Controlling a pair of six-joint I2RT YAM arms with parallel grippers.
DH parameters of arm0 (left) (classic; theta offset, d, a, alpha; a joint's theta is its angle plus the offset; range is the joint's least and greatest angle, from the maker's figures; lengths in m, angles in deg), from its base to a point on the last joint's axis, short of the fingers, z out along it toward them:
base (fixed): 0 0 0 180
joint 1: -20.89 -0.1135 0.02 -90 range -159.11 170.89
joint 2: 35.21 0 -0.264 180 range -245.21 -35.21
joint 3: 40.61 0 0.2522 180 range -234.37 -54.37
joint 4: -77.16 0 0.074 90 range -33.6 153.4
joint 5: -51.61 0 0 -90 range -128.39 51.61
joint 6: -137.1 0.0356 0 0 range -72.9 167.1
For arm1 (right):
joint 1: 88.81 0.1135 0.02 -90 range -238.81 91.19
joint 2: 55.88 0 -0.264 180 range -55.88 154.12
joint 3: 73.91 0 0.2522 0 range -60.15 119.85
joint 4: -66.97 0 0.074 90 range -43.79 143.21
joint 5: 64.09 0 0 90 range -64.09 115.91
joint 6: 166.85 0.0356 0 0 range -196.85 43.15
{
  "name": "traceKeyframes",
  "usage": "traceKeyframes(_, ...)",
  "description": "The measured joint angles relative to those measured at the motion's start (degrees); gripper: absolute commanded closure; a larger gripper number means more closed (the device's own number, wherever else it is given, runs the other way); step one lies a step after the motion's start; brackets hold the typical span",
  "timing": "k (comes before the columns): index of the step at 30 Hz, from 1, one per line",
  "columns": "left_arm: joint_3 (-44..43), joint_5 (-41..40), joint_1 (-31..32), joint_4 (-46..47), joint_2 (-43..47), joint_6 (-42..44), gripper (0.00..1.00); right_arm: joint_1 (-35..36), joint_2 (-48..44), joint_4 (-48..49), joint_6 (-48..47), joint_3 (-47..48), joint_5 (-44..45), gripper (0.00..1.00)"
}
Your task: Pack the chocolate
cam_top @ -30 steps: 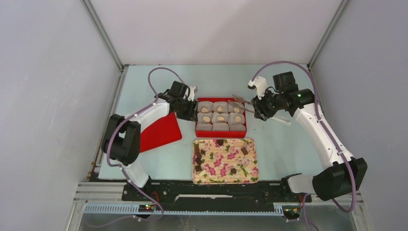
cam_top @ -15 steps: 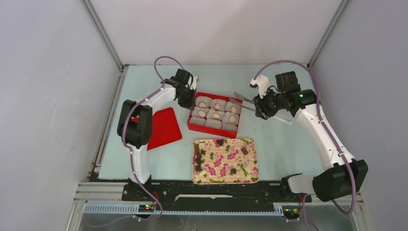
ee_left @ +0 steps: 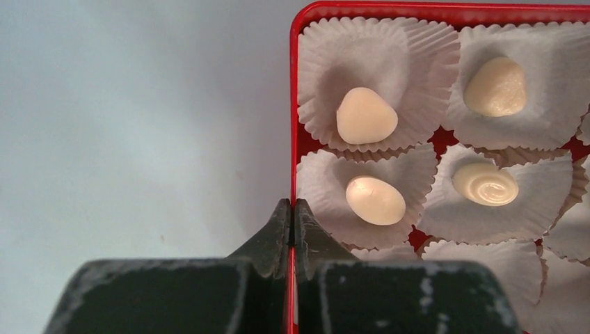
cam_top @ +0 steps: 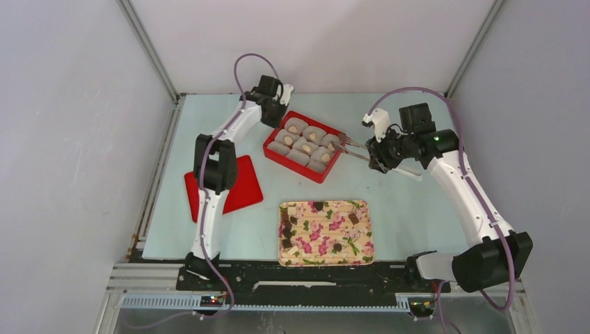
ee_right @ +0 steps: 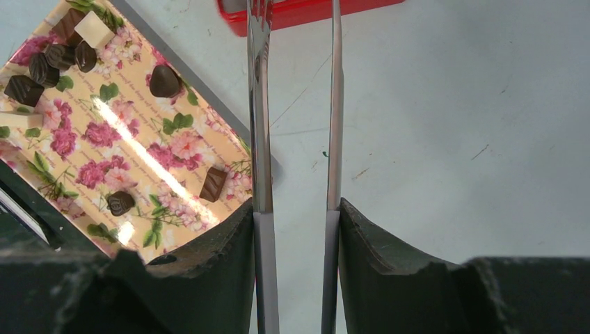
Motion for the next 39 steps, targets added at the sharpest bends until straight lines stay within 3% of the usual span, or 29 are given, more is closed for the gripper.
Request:
traceKeyframes(2,-5.0,0.5,0.1,-0.1,-3.3,1.4,0.92,-0.1,-0.2,0.0,0.0,0.0,-0.2,0.56)
traceKeyframes(5,-7.2,0.9,0.3,0.7,-4.9,2.9,0.59,-0.3,-0.5,0.0,0.0,0.0,-0.4,0.56)
traceKeyframes(8,-7.3,-0.1,1.2,2.0,-4.9,4.6,0.46,-0.4,-0.5,0.0,0.0,0.0,-0.5,0.56)
traceKeyframes(14,-7.2,-3.1,4.6,5.4,-4.2,2.7,0.43,-2.4,-1.0,0.0,0.5,-0.1,-0.7,0.58)
traceKeyframes(25,5.4,5.8,13.6,10.6,11.5,-7.8,0.43,-17.3,-3.4,3.0,5.0,-2.8,-0.9,0.59)
traceKeyframes(31,7.6,8.0,20.1,10.5,9.8,-10.6,0.46,-20.6,-6.0,4.3,6.9,-4.7,-1.8,0.59)
traceKeyframes(39,7.6,8.6,20.6,10.1,5.0,-12.1,0.55,-21.9,-7.2,5.8,8.0,-5.2,-4.2,0.59)
